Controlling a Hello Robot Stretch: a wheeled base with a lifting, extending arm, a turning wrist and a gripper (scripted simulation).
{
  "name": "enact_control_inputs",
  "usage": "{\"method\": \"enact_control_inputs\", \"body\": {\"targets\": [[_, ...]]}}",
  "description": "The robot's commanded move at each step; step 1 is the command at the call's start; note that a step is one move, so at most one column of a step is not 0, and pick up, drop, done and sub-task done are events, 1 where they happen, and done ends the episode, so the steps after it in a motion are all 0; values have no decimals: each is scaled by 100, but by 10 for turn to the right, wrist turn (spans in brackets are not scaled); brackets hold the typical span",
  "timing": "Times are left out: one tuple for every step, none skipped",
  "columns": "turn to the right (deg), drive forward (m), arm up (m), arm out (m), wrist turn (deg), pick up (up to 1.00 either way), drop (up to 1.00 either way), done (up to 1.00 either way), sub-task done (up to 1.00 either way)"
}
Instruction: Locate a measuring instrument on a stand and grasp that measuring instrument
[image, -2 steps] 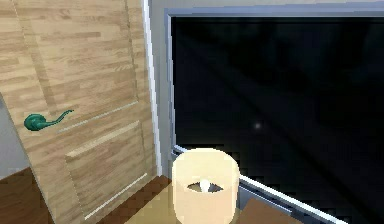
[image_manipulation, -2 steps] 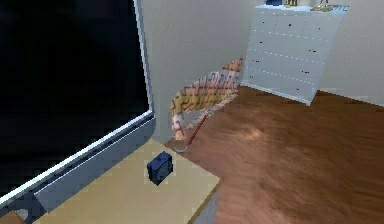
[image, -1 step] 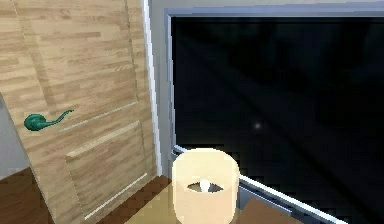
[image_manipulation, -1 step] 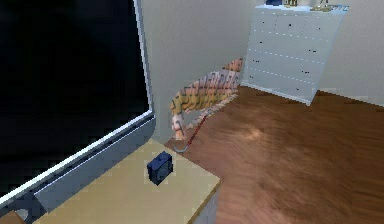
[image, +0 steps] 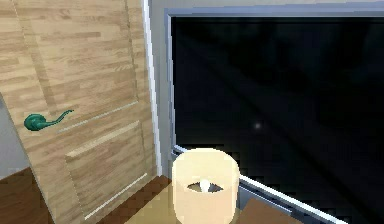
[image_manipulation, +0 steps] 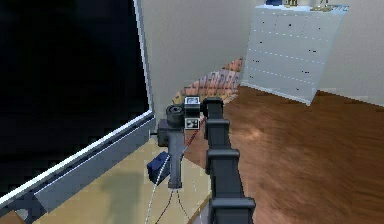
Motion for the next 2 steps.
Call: {"method": "enact_control_inputs", "body": {"targets": [[0,0,0,0,450,0,0,0,0],[0,0,0,0,450,0,0,0,0]]}}
